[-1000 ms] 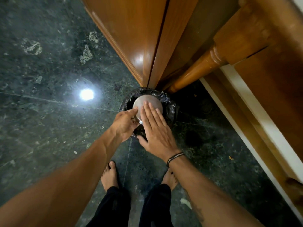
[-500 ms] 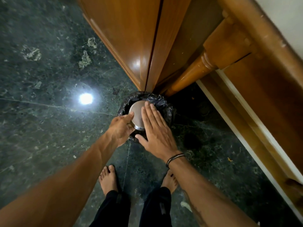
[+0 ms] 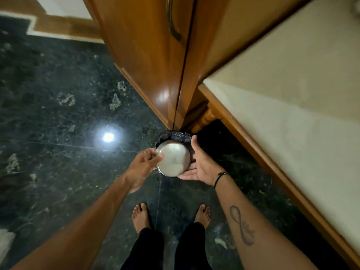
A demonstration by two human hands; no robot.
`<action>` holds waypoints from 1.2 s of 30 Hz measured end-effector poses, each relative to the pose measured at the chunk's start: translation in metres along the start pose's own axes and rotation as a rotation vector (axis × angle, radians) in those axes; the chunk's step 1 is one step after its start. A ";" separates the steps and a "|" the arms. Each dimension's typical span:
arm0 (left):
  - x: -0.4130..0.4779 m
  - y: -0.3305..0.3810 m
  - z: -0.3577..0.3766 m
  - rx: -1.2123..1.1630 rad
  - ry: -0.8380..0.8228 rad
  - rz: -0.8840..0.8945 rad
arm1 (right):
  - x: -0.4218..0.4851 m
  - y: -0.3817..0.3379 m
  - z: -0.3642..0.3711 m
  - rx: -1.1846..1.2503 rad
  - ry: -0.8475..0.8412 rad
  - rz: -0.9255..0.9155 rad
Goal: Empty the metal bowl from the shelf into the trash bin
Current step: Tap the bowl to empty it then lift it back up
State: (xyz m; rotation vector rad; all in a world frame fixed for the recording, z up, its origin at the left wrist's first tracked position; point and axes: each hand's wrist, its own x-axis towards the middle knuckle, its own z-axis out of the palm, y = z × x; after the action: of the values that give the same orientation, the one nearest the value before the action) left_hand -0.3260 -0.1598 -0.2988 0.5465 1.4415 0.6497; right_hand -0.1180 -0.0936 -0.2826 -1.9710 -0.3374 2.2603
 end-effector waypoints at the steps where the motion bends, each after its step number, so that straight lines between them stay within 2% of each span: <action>1: -0.021 0.016 -0.002 0.059 -0.028 0.034 | -0.022 -0.003 0.004 0.037 -0.035 0.002; 7: -0.112 0.130 -0.011 0.228 -0.073 0.234 | -0.156 -0.031 0.027 0.071 -0.114 -0.230; 13: -0.180 0.214 0.002 0.104 -0.135 0.331 | -0.269 -0.052 0.040 0.120 -0.053 -0.509; 16: -0.206 0.238 0.004 0.109 -0.215 0.357 | -0.315 -0.054 0.040 -0.014 -0.027 -0.696; 19: -0.229 0.264 0.006 0.165 -0.266 0.356 | -0.363 -0.056 0.032 -0.264 0.118 -0.944; 22: -0.248 0.290 0.020 0.259 -0.310 0.398 | -0.399 -0.056 0.017 -0.405 0.163 -1.070; 28: -0.276 0.342 0.076 0.421 -0.435 0.605 | -0.434 -0.063 -0.029 -0.510 0.284 -1.130; 32: -0.270 0.361 0.130 0.473 -0.417 0.696 | -0.443 -0.073 -0.076 -0.527 0.328 -1.125; 36: -0.251 0.365 0.190 0.507 -0.386 0.716 | -0.444 -0.082 -0.133 -0.540 0.380 -1.097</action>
State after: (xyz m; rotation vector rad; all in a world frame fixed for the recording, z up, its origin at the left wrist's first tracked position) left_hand -0.1681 -0.0648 0.1465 1.5410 1.0150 0.6748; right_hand 0.0719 -0.1086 0.1476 -1.6390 -1.6036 1.1326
